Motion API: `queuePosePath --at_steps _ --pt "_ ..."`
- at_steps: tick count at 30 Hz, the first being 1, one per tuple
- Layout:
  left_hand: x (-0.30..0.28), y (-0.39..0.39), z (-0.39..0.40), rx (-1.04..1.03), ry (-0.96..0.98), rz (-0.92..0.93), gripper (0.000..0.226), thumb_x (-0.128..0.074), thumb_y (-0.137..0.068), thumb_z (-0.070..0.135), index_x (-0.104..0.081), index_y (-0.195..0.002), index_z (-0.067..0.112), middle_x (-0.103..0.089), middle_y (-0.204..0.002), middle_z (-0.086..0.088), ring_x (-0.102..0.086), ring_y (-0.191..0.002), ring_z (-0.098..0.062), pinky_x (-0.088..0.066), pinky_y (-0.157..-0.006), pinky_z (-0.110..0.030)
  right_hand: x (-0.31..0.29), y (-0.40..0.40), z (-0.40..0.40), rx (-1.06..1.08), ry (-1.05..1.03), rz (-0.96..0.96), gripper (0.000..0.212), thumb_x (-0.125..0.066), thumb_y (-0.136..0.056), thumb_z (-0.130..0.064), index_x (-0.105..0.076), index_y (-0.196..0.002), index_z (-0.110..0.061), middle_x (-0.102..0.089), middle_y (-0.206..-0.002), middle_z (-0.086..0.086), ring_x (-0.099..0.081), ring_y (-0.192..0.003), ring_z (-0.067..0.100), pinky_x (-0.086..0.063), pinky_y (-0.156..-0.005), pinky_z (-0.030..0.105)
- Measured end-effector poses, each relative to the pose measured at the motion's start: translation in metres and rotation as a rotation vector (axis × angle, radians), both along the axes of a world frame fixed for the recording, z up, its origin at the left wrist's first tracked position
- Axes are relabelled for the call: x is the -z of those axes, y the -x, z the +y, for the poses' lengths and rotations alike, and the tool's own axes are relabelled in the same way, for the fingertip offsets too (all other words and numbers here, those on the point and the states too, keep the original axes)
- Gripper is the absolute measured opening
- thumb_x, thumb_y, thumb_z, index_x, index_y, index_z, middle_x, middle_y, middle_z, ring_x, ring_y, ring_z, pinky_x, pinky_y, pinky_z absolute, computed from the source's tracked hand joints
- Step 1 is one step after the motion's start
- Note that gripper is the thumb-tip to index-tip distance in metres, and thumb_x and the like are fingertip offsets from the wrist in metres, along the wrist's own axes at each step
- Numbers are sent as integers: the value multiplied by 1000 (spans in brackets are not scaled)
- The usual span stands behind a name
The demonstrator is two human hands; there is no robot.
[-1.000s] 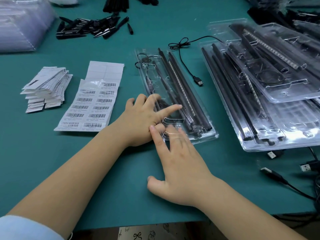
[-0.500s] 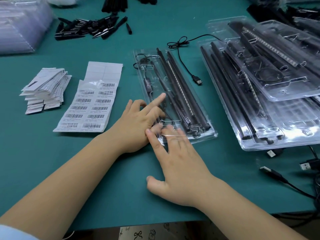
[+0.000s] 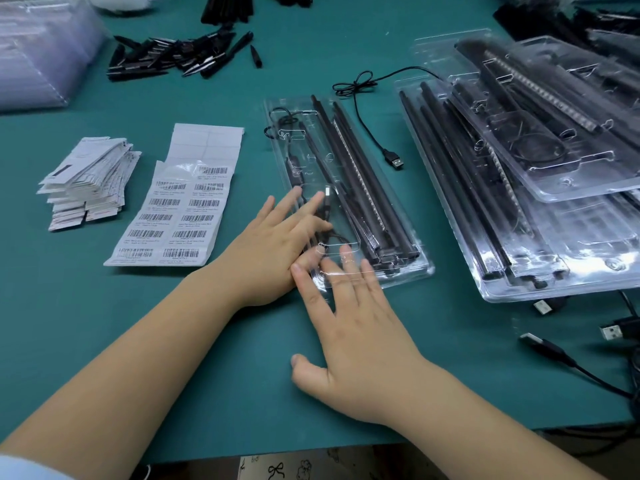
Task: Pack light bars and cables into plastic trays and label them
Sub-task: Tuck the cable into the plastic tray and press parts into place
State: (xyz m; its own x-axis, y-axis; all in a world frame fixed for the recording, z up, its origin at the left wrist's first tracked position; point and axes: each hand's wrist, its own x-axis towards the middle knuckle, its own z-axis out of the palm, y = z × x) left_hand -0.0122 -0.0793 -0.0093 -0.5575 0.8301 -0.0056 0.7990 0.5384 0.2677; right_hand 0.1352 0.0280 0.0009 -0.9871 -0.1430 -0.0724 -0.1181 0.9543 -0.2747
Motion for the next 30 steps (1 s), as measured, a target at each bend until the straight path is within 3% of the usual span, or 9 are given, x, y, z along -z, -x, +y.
queuePosePath --at_steps 4,6,8,11,13,16,22,27,30 --pt "0 -1 -1 8 -60 -5 42 -32 -100 38 -43 -137 20 -20 -157 2 -2 -148 -17 3 -120 -36 0 0 -1 -3 -11 2 88 -33 -84 -57 36 -131 -28 13 -155 15 33 -134 34 26 -109 45" --pt "-2 -2 -1 14 -55 28 51 -26 -95 44 -43 -136 18 -13 -159 4 3 -148 -18 4 -119 -35 1 1 -1 -2 -20 -1 88 -32 -84 -57 36 -131 -28 13 -155 16 34 -134 34 26 -109 46" --pt "-2 -1 1 34 -27 35 49 -25 -98 39 -37 -140 17 -5 -158 11 11 -147 -16 5 -120 -38 1 1 -1 1 -19 1 88 -33 -84 -57 35 -131 -27 11 -155 16 32 -135 34 26 -109 45" --pt "-2 0 1 34 -10 7 55 -24 -99 39 -20 -150 19 -24 -147 18 9 -147 -12 4 -120 -36 1 1 -1 -1 -22 4 89 -33 -84 -57 35 -133 -26 11 -155 16 31 -136 34 25 -109 46" --pt "-2 0 1 4 2 35 59 -20 -94 46 -28 -146 19 -16 -157 9 -1 -147 -16 1 -120 -33 1 1 -1 2 -28 -2 88 -31 -83 -58 35 -132 -27 12 -155 16 32 -135 34 24 -109 46" --pt "-1 -1 0 -36 33 63 69 -18 -91 48 -13 -152 16 -11 -159 1 -3 -146 -16 3 -119 -27 1 1 0 1 -32 -13 87 -30 -83 -58 36 -132 -26 13 -155 17 33 -135 34 25 -109 46" --pt "0 4 -1 -17 27 -7 59 -26 -100 43 -9 -152 22 2 -160 9 13 -145 -10 9 -118 -29 1 0 -1 4 -33 6 89 -34 -84 -56 28 -139 -24 7 -155 20 27 -137 37 22 -110 49" --pt "-2 9 -3 1 80 -23 58 -25 -96 51 -4 -149 40 8 -153 20 13 -145 -7 11 -116 -29 1 0 0 -1 -38 -14 86 -31 -85 -57 36 -131 -27 13 -155 18 31 -136 33 24 -109 46" --pt "-3 9 -2 -9 89 -26 62 -16 -89 60 -10 -148 42 3 -157 17 10 -146 -10 9 -117 -33 0 -4 -1 13 -50 -41 82 -17 -82 -58 33 -132 -18 23 -153 20 37 -133 32 27 -108 45"
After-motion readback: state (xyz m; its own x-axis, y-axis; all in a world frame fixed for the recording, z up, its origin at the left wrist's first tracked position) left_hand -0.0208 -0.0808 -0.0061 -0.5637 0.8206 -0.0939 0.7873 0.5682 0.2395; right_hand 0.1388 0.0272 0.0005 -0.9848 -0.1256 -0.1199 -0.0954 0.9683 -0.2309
